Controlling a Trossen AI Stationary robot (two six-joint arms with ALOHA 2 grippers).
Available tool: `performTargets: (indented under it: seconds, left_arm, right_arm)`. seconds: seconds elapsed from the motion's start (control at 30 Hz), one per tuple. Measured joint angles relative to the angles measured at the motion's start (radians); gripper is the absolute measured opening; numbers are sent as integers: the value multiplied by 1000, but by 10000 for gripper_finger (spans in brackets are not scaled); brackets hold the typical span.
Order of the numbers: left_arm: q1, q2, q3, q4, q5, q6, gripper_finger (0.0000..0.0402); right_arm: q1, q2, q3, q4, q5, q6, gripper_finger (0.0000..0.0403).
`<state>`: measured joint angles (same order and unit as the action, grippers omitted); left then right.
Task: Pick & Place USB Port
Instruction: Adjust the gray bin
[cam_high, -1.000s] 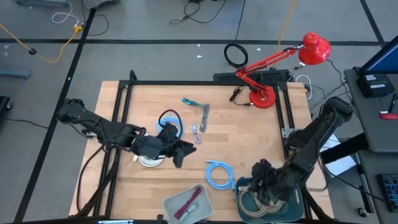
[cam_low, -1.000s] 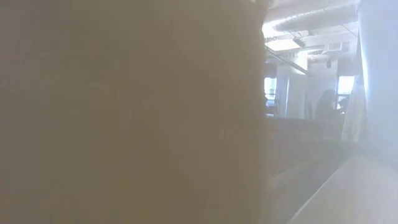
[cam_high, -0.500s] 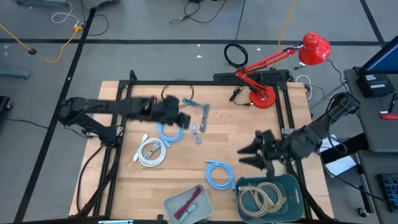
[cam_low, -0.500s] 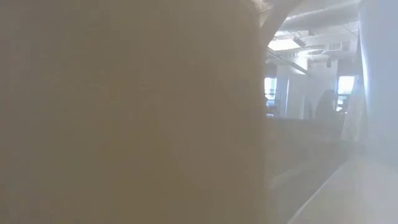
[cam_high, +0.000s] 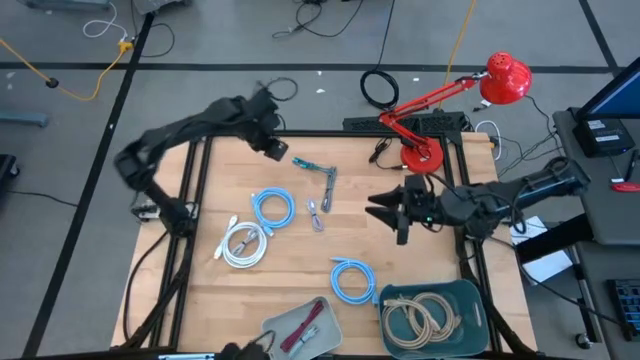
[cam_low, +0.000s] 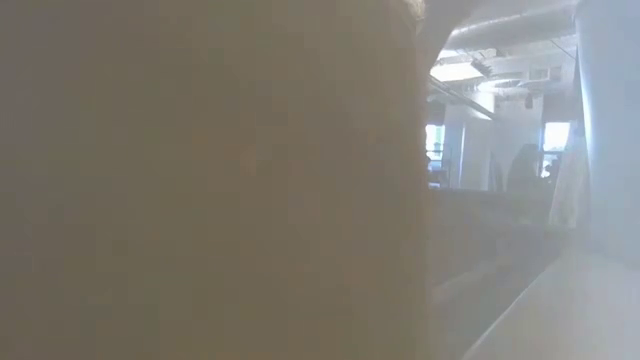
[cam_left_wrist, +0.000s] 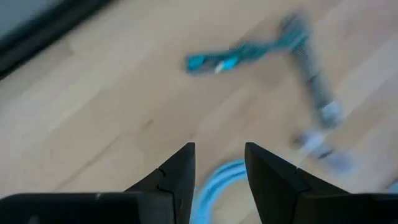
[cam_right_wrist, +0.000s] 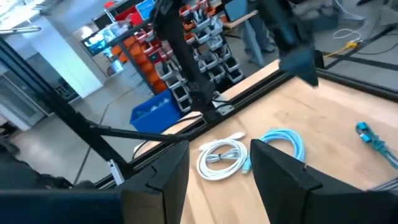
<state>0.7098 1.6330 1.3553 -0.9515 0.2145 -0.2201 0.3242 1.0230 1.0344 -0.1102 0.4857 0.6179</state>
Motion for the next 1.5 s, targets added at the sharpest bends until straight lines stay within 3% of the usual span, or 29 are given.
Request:
performTargets:
  seconds: [0.1,0.23,0.47,0.6,0.87,1.13,1.5]
  left_arm:
    - [-21,158,120,-153,-19,172,140]
    - [-112,341,341,-308,-155,359,140]
    - [-204,515,677,-324,-309,659,140]
    - [-186,585,777,-310,-313,670,140]
    - [-143,657,782,-396,-223,603,140]
    - [-177,657,781,-409,-174,571,140]
    - [-215,657,781,-384,-209,484,140]
  right_arm:
    - [-41,7,0,-10,-44,0,164]
    - [-95,11,0,-37,-85,6,164]
    - [-142,12,0,-55,-155,17,164]
    - [-143,12,0,-62,-173,17,164]
    - [-143,11,0,-68,-172,1,164]
    - [-164,11,0,-67,-171,-2,164]
    - [-169,11,-13,-64,-170,29,164]
